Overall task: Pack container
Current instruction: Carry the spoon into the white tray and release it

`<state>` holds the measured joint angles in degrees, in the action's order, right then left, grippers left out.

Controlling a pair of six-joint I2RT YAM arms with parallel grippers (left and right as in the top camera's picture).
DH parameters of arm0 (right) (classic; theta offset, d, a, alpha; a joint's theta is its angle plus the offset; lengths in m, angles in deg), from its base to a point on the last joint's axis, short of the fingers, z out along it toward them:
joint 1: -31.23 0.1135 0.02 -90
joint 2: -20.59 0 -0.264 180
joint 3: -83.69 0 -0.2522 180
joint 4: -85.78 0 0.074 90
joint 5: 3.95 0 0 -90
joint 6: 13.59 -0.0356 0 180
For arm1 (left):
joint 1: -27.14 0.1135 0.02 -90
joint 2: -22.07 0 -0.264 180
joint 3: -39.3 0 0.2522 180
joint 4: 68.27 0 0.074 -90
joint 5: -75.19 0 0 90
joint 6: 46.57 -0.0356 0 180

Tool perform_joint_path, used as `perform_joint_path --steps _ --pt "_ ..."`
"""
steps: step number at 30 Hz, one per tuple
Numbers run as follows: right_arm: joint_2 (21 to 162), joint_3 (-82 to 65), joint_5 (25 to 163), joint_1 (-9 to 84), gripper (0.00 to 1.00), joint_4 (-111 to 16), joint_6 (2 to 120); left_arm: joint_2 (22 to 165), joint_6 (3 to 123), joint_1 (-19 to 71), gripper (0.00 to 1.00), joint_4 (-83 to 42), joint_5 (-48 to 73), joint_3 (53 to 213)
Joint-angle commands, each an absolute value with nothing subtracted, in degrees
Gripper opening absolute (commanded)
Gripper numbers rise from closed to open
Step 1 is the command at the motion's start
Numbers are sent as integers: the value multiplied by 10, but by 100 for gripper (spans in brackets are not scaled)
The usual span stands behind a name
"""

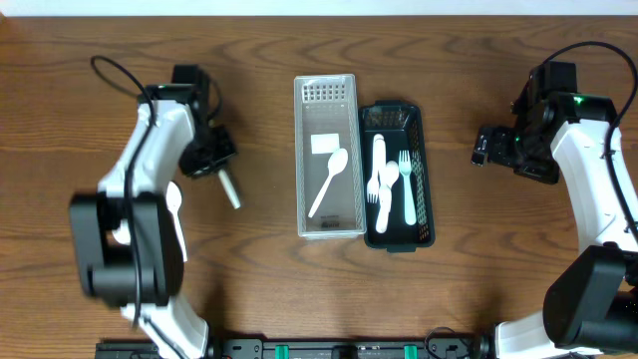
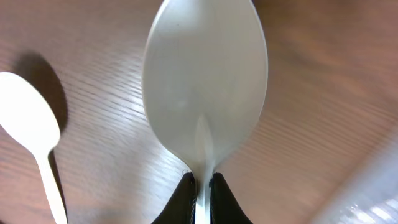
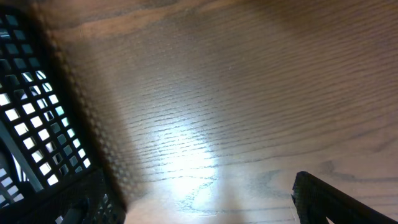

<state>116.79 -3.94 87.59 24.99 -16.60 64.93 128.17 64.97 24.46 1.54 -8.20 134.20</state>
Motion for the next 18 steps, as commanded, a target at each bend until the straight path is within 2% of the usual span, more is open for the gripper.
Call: perform_joint_path --steps 1,6,11,18 --pt "1168 -40 877 253 99 -166 649 1181 630 173 6 12 -82 1365" --pt "1168 -40 880 253 99 -166 649 1115 610 51 6 -24 -113 1365" --pt "1168 -40 880 253 99 -166 649 1144 610 -47 6 -62 -125 1364" --pt "1168 -40 880 253 99 -164 649 1250 612 -68 6 -75 -125 1364"
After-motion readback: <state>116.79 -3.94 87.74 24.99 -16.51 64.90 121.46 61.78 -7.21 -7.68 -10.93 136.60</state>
